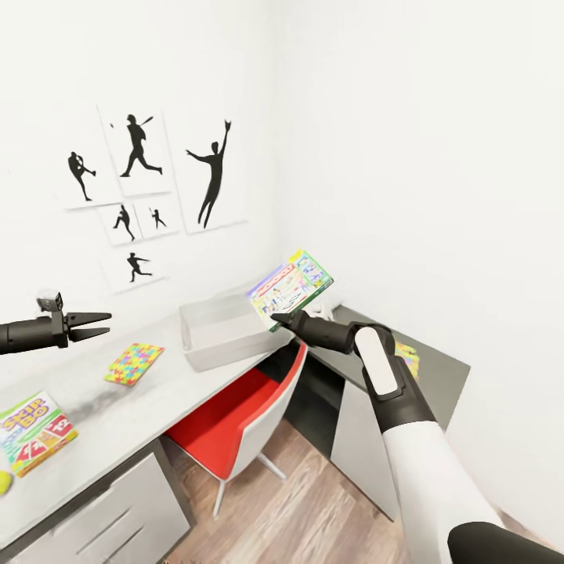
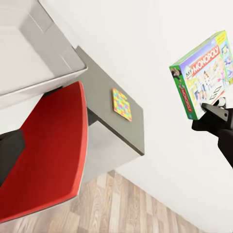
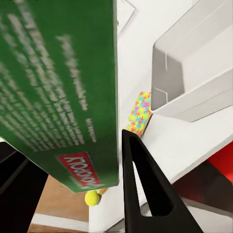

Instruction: Put all the toys in the child's room - the three board games (two on the bed and one on the table), the two jigsaw puzzles on the table, and the tennis ball on the table - inside the toy box on the table in the child's room.

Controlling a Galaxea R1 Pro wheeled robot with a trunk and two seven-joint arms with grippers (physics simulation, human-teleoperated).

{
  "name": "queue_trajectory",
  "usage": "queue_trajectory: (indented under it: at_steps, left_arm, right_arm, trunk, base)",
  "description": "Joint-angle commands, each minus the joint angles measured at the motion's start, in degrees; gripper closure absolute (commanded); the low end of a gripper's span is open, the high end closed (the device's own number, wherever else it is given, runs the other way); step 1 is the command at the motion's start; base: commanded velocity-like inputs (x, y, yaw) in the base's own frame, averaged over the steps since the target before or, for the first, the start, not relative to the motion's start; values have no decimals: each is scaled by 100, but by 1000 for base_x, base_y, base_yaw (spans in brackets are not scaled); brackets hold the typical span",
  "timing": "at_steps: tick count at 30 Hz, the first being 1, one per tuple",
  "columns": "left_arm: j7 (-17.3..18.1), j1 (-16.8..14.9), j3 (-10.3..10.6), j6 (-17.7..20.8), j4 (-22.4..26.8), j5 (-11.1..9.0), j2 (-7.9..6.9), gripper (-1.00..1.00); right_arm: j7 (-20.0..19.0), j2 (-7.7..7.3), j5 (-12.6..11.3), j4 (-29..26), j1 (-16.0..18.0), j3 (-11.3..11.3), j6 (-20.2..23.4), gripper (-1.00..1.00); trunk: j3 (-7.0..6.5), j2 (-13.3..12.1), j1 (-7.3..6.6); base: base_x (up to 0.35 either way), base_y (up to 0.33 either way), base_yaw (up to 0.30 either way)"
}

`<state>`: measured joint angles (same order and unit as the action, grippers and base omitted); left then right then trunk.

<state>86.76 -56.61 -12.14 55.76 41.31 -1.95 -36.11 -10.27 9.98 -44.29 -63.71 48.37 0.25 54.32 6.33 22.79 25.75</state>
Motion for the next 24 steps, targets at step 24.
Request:
queue_trajectory:
  at_steps: [24]
  left_arm:
    - [26,-8,1,58,0,2,14,-100]
  right_arm:
    - [-63,2,61,-10,5,-12,17,100]
  trunk:
    - [-21,13,4]
  base:
    - [121,-1,265]
